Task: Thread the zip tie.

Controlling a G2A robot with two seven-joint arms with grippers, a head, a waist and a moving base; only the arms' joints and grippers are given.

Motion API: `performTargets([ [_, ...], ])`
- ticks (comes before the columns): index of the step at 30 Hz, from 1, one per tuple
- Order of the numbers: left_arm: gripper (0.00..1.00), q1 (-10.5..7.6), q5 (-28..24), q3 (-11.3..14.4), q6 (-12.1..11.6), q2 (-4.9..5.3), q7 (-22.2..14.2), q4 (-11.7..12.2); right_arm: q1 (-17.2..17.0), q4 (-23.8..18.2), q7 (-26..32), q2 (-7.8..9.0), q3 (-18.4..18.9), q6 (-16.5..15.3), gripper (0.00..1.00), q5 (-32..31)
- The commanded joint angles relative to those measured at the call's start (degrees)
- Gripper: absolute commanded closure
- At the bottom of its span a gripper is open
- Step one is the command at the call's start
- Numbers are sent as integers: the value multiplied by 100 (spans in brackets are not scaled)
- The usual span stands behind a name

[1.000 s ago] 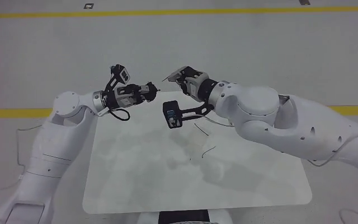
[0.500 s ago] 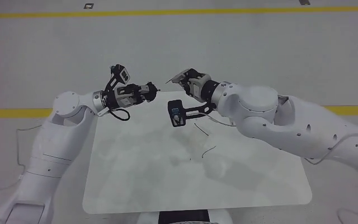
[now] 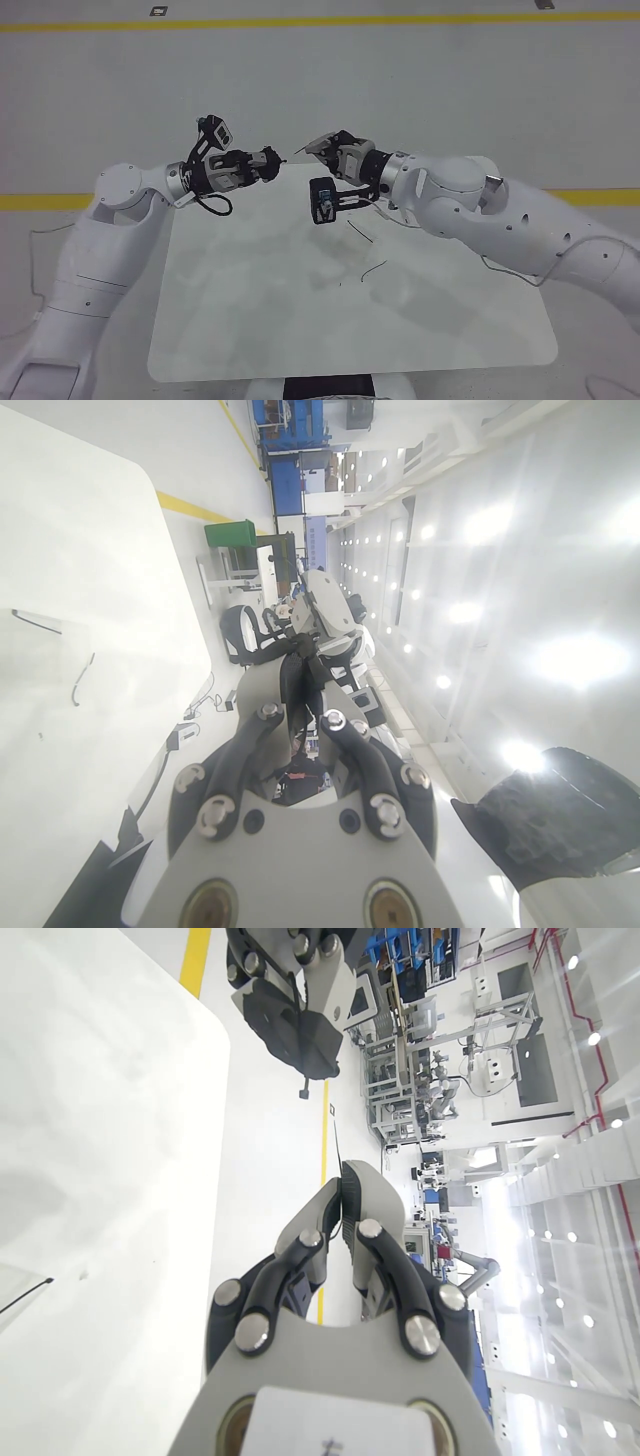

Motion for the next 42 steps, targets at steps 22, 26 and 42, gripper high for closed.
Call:
performTargets([
  [22, 100, 0, 0, 0, 0, 0, 0, 0, -566, 378, -14, -9, 612, -514, 100, 1292],
  [26, 100, 0, 0, 0, 0, 0, 0, 0, -773, 509, 125, -34, 825, -672, 100, 1817],
  [42, 100, 0, 0, 0, 0, 0, 0, 0, -1404, 829, 679, -144, 1320, -922, 100, 3618],
])
